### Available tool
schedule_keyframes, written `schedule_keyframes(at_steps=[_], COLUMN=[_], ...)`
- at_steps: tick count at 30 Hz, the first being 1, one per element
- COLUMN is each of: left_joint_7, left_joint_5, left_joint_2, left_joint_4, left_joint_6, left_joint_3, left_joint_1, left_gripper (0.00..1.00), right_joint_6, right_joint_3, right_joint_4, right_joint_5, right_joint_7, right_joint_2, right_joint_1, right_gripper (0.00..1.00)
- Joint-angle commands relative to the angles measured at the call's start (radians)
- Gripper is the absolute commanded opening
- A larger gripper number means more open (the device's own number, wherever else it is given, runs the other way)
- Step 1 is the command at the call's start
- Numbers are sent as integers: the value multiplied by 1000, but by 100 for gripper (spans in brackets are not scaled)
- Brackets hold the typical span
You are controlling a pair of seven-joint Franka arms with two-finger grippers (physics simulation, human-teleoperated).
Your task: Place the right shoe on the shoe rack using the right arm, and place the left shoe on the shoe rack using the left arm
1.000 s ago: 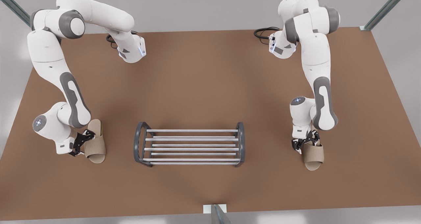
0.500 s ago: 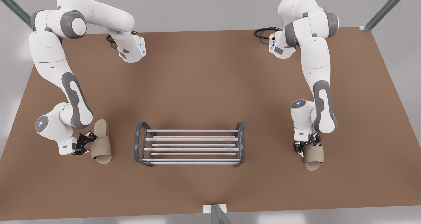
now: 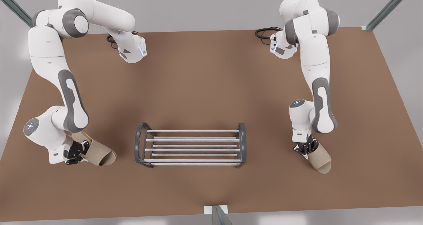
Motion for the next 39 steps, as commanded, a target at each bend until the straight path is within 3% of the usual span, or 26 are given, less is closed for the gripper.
schedule_keyframes(at_steps=[1, 6, 10, 12, 17, 20, 25, 30, 32, 34, 39], left_joint_7=[-13, -30, -30, -29, -29, -21, -24, -24, -24, -23, -24], left_joint_5=[1, 0, -174, -261, -312, -312, -418, -430, -442, -451, -451], left_joint_2=[-71, -348, -359, -351, -351, -339, -223, -118, -104, -91, -75], left_joint_4=[1, -18, 51, 84, 125, 151, 217, 256, 256, 256, 256], left_joint_6=[6, 58, 58, 53, 42, 42, 39, 38, 38, 38, 38], left_joint_3=[0, -10, -10, -8, -8, -74, -114, -112, -112, -112, -112], left_joint_1=[-1, -85, -292, -392, -490, -490, -487, -473, -473, -475, -454], left_gripper=[21, 21, 21, 21, 21, 21, 21, 21, 21, 21, 21], right_joint_6=[-11, -43, -316, -356, -519, -575, -575, -568, -566, -565, -563], right_joint_3=[32, 60, 57, 57, 57, 57, 51, 22, -58, -58, -57], right_joint_4=[56, 77, 74, 74, 146, 175, 206, 346, 352, 336, 335], right_joint_5=[-3, 39, -76, -119, -291, -306, -356, -449, -470, -572, -572], right_joint_7=[84, 162, 821, 1091, 1762, 2058, 2277, 2417, 2423, 2462, 2509], right_joint_2=[-19, -174, -318, -343, -361, -358, -343, -216, -196, -187, -174], right_joint_1=[-2, -9, 159, 271, 485, 541, 591, 700, 763, 759, 797], right_gripper=[21, 21, 21, 21, 21, 21, 21, 21, 21, 21, 21])
